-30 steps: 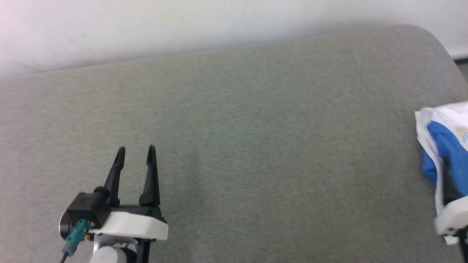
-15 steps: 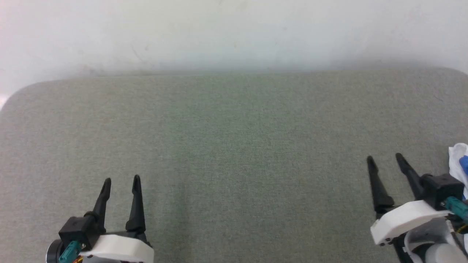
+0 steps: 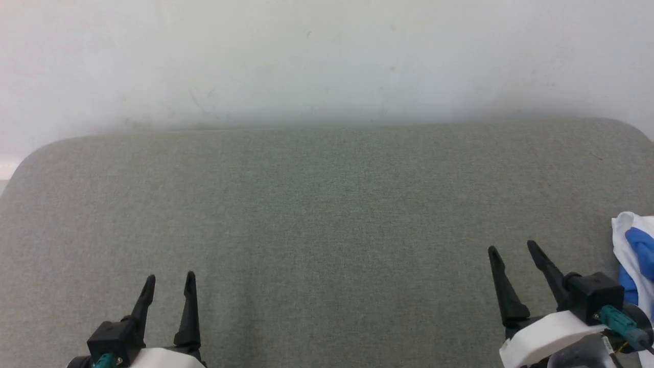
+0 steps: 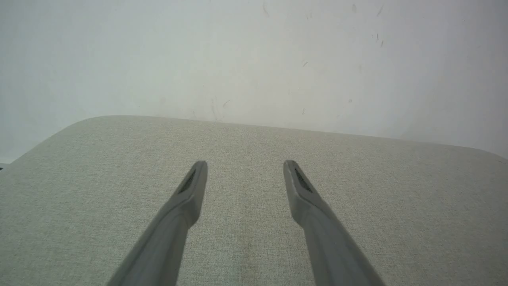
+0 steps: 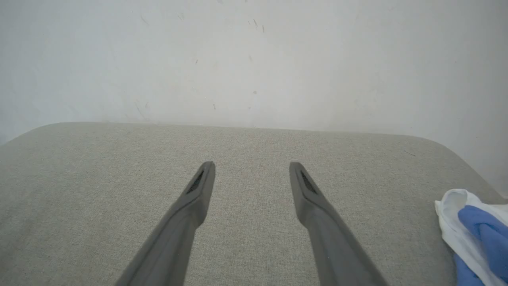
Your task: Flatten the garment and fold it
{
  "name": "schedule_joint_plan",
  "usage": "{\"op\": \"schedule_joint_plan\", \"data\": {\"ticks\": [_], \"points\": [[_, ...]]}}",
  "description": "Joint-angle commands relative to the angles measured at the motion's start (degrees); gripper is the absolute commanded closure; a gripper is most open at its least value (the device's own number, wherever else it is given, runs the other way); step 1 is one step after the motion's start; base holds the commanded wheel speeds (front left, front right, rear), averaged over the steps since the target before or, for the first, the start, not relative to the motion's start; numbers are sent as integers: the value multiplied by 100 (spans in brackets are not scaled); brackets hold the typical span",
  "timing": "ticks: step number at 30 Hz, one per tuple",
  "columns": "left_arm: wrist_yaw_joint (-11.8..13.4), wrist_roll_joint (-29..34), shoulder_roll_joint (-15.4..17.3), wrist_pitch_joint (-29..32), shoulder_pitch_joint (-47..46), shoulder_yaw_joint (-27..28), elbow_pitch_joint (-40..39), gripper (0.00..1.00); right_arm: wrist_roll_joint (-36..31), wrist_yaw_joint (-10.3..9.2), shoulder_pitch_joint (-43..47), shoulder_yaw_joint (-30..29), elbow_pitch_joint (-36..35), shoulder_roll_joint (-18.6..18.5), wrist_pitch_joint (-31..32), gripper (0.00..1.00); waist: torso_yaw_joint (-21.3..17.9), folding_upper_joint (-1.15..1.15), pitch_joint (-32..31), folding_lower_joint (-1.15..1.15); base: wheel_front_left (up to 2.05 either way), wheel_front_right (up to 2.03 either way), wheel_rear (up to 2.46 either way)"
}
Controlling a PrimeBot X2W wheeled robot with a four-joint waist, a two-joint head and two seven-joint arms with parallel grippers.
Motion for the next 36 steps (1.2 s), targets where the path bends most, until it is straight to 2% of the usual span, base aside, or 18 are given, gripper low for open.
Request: {"op": "schedule_joint_plan", "data": {"ticks": [1,11,12,36], "points": [[-25,28,47,-27,86,9,34,0,-14,-6,56,34,-31,25,2,0,-26,0,-14,0,0,0,0],[-61,58,55,-27,64,89,57,0,42,-6,41,118,15,31,-44,0,-12,0,1,0,0,0,0],[-31,7,29,1,2,62,44,100,16,-1,16,120,13,12,-13,100,-12,0,1,0,0,0,0],[-61,275,-103,242,-100,98,-61,100,-95,-1,-81,94,72,13,-5,100,-49,0,-3,1,0,0,0]]}}
